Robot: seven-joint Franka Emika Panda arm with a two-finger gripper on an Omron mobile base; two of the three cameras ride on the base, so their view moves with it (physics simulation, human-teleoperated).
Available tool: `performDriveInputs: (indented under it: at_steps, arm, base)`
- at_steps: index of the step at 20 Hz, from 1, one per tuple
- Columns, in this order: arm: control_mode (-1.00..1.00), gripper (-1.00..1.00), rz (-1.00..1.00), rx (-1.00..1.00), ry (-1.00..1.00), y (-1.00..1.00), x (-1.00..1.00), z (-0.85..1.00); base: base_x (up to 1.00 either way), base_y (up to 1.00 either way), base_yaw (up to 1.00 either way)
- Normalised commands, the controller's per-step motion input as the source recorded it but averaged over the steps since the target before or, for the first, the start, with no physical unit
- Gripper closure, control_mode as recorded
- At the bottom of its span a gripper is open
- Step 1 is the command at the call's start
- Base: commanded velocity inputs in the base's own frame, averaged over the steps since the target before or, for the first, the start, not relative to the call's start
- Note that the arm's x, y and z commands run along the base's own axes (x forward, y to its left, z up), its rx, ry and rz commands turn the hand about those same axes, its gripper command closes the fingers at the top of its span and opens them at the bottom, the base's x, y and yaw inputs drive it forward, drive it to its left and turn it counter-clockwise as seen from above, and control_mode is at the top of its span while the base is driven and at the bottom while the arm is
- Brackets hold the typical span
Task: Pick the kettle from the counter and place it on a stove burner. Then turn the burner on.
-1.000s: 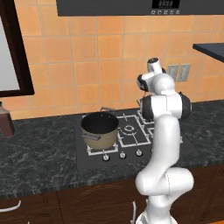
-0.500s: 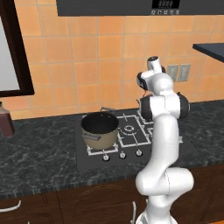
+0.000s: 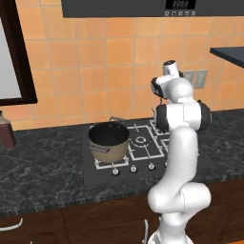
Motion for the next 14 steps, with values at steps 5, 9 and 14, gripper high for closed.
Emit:
performDriveInputs:
  at_steps: [5, 9, 14]
  arm:
    - [-1.00, -1.00, 0.00, 0.00, -0.01, 0.15, -0.29, 0.00]
    - [-1.00, -1.00, 0.02, 0.00, 0.00, 0.34, -0.61, 0.09]
    - [-1.00, -1.00, 0.00, 0.00, -0.08, 0.37, -0.73, 0.71]
  base:
    - [0.00, 0.00, 0.00]
    - [0.00, 0.00, 0.00]
    - [0.00, 0.00, 0.00]
